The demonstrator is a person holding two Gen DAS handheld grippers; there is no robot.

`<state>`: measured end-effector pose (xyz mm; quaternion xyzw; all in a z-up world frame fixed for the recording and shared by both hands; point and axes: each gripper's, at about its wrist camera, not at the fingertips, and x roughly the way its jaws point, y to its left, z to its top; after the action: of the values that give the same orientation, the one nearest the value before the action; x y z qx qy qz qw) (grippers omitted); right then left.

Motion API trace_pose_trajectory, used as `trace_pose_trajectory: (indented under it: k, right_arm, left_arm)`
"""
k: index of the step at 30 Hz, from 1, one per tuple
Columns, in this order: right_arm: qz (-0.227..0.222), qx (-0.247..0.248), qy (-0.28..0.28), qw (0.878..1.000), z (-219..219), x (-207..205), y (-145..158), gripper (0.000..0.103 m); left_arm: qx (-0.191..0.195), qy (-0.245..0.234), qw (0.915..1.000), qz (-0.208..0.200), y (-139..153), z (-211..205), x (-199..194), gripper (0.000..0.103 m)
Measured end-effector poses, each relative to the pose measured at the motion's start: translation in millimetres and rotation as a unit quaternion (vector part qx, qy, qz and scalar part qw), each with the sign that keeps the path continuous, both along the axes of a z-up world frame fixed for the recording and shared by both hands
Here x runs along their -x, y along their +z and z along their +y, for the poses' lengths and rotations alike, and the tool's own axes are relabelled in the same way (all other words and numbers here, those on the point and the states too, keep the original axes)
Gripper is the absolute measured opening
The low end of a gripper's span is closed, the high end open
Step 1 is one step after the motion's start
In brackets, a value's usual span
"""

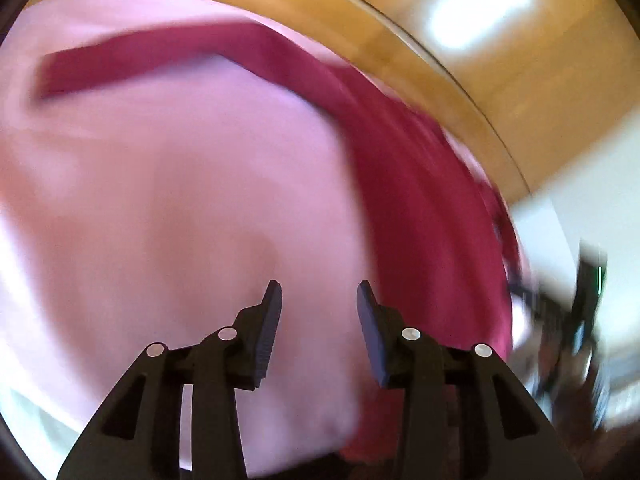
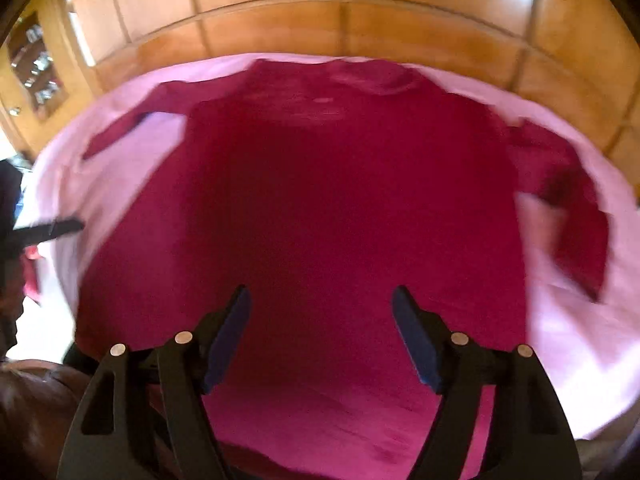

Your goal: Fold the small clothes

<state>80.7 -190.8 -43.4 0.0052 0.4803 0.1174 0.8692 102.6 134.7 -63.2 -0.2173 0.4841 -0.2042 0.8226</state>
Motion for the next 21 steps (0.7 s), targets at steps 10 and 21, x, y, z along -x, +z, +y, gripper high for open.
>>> trace_pose_trajectory:
  k: [10,21]
  right_arm:
    - [0.026,-0.022,0.029,0.999,48.3,-5.3,-30.7,0.087]
    - [0.034,-0.021,0.018,0.999,44.8,-2.0,-30.7,0.093]
  left_arm:
    - [-0.004,0.283,0.9591,0.012,6.3,161.0,-79.3,0.056]
    - [-0.109,0.267,0.9568,0.039,-23.0,152.3,-160.7,0.004]
